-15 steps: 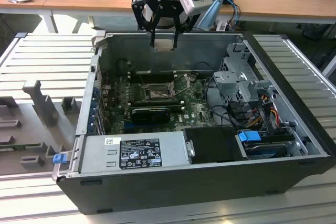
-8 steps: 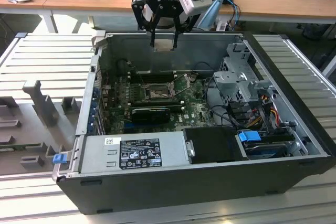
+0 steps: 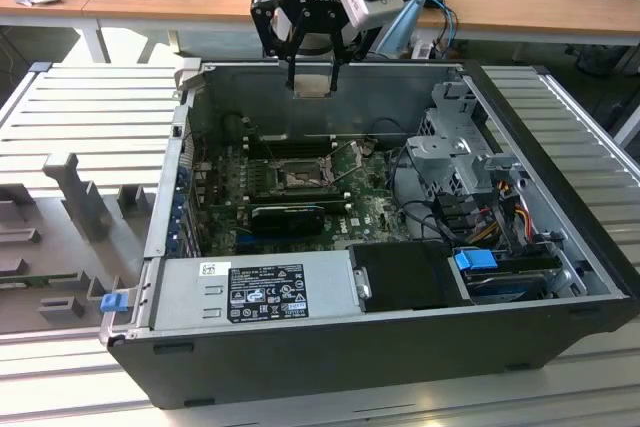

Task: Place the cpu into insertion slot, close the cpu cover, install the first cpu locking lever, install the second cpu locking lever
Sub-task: 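Place the cpu into insertion slot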

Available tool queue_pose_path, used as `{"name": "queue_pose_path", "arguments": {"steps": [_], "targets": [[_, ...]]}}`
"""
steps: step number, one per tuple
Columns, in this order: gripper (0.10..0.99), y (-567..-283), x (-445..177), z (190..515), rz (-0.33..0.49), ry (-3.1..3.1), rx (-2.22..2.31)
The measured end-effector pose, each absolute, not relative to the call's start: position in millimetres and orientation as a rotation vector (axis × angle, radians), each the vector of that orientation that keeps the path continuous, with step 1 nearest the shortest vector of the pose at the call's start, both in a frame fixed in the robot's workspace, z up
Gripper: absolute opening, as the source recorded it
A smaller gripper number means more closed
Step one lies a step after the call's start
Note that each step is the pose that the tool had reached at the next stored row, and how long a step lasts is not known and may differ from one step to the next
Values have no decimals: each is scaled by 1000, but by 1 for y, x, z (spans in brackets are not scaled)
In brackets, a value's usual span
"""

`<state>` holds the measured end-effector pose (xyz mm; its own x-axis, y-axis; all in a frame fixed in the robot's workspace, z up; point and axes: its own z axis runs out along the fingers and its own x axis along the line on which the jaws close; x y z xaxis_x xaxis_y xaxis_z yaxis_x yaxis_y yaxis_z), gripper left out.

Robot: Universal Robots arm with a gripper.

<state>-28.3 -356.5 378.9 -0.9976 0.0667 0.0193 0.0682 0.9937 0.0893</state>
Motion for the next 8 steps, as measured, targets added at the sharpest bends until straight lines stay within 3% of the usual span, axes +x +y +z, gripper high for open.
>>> {"name": "queue_pose_path", "arguments": {"steps": [8], "targets": [[529,-356,-28,379,-141,-3120,-138]]}}
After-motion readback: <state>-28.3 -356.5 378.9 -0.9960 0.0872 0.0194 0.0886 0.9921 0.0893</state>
